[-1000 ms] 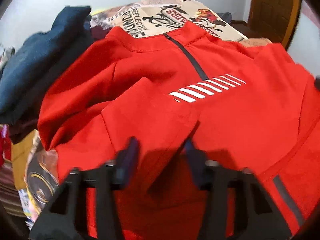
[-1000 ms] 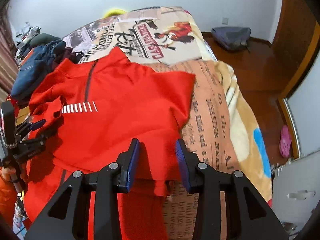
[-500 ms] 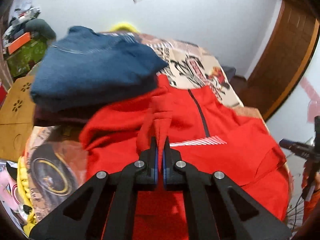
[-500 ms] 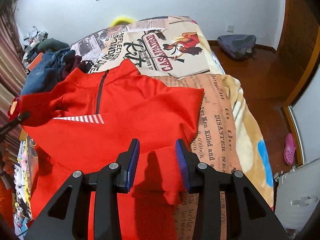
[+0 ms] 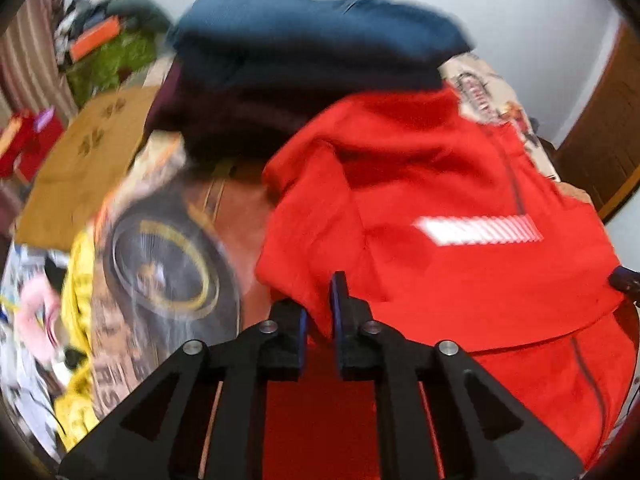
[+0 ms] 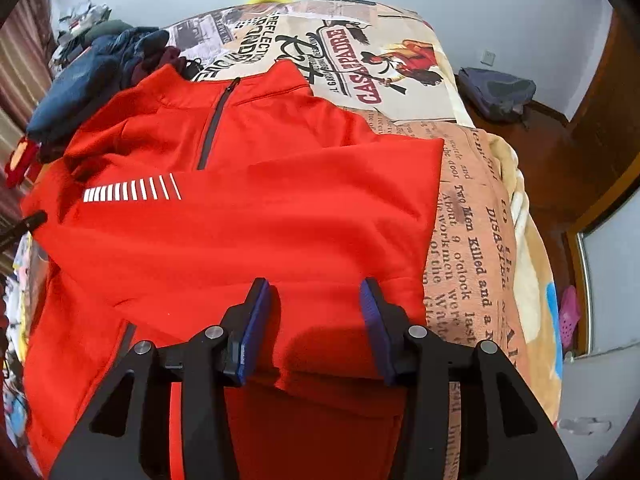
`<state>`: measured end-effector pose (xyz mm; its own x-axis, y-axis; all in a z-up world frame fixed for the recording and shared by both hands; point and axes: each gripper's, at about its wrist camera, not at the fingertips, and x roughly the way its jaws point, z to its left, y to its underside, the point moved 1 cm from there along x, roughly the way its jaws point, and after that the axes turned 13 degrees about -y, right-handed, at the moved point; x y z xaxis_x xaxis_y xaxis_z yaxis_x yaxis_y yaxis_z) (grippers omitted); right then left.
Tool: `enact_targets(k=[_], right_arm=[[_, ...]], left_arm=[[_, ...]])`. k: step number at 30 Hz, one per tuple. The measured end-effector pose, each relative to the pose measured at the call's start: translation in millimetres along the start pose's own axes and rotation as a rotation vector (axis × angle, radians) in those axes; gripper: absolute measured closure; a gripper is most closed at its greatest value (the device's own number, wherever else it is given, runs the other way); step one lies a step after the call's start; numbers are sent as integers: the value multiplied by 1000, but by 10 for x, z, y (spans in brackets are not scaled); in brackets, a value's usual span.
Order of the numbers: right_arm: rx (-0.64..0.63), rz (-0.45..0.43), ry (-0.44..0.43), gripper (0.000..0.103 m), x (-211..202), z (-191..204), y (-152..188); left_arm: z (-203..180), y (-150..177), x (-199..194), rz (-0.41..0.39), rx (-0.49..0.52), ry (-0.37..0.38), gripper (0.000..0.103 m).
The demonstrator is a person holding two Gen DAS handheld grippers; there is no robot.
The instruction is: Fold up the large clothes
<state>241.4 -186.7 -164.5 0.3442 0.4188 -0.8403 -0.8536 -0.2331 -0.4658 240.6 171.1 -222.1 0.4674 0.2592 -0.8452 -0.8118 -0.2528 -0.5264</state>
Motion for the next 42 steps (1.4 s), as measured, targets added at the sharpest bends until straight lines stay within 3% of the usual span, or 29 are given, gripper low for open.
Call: enact_targets(k=[4,9,16,23,32,42], right_arm=[[11,-3,-7,57,7,-7,-2],[9,13,-12,54,5,24,-21],[20,1,-52,54,-108,14,-188],[27,-73,-76,54,-236,20,-505],[-60,-84,-107,54,-67,176,-965],[-36,36,-131,54,716,129,-1668]], left_arm=[[181,215,250,92,-32,-53,75],[322,292,284,121,-34,-80,73],[208,-28,-139,6,-5,-22,73],[-343,-553,-488,-129,90,82,69],[-1042,-1048,-324,-210,259,73,64],[-1260,-1337,168,-199,344,55,61]])
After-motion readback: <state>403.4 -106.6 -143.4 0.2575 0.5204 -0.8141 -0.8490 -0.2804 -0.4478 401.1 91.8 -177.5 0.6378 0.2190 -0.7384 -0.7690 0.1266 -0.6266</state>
